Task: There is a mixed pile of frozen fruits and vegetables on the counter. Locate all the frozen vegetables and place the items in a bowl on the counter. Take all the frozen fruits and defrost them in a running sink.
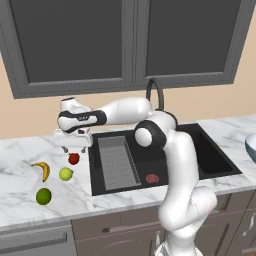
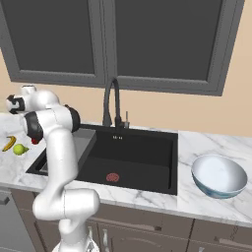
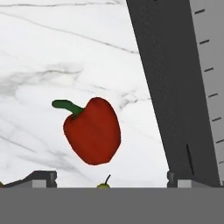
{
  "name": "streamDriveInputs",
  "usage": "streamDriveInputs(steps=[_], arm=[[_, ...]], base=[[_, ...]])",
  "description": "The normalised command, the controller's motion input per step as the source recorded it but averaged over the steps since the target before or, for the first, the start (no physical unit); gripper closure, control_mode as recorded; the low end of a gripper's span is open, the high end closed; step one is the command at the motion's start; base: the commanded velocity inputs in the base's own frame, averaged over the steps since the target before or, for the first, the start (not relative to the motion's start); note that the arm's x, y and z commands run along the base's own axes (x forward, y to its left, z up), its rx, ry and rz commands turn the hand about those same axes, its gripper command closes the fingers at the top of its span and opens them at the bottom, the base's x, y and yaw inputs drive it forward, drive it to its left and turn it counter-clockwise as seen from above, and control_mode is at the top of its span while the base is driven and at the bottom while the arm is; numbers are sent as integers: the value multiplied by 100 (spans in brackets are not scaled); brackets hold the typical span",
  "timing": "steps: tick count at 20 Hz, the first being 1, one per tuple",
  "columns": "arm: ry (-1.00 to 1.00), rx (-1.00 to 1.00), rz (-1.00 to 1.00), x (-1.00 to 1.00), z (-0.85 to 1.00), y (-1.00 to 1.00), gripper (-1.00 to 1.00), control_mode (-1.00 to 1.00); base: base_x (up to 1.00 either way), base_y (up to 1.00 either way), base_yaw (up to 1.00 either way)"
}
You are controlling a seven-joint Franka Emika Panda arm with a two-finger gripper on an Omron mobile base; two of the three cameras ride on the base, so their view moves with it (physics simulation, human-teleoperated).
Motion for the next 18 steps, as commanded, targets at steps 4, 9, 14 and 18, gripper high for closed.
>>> streamDriveInputs(steps=[4, 9, 14, 18], arm=[[0, 0, 0, 30, -28, 11, -100, -100], [1, -1, 1, 9, -27, 19, -100, -100], [4, -1, 0, -5, -30, 3, -100, -100], [9, 1, 1, 0, -36, -19, -100, -100]], base=[[0, 0, 0], [0, 0, 0], [0, 0, 0], [0, 0, 0]])
